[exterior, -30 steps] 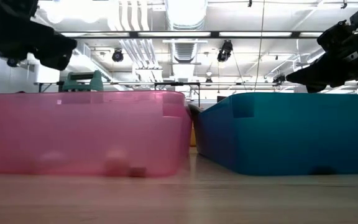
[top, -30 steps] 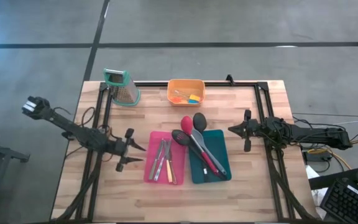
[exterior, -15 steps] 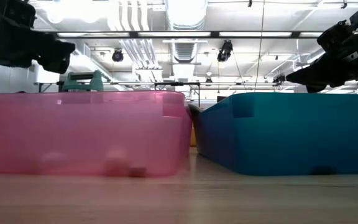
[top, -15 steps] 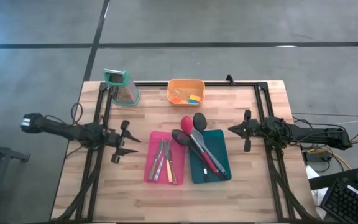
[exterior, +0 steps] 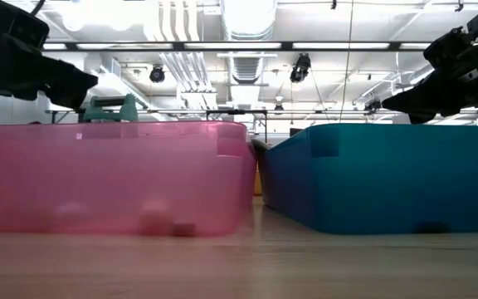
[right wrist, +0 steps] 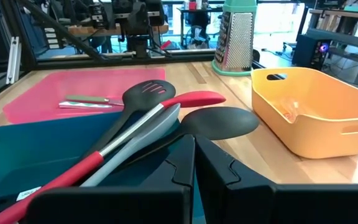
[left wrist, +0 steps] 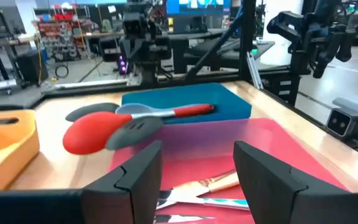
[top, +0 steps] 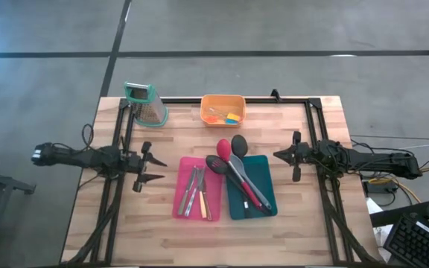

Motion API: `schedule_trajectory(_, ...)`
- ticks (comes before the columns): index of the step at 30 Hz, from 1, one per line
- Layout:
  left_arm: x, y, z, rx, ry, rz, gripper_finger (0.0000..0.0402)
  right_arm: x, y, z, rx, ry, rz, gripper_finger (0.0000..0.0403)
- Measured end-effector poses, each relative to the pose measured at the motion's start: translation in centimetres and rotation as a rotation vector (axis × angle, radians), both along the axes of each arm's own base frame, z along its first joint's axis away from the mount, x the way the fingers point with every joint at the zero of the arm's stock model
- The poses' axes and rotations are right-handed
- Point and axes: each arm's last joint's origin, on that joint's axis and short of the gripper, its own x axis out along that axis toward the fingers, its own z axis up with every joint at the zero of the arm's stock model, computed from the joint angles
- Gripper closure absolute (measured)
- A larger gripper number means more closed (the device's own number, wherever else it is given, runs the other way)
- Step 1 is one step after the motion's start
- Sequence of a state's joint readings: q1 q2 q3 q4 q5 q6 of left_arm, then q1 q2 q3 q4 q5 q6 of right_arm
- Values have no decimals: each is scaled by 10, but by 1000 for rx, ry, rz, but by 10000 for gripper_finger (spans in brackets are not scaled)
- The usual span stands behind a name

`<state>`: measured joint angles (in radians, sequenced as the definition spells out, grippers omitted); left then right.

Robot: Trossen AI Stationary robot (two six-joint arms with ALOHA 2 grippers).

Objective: Pick & Place Kitchen Items
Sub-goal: Return to Home Position

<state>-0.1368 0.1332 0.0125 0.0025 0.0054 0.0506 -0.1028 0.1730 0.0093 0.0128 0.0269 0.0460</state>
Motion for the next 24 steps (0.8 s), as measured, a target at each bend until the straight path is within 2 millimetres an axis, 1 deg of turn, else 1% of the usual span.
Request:
schedule_trajectory(4, 0, 0, 0, -25, 6, 3, 200, 0, 0, 0, 0, 0, 0, 394)
schedule_trajectory(24, 0, 0, -1, -26, 16, 7, 200, 0, 0, 0, -1, -1, 0, 394)
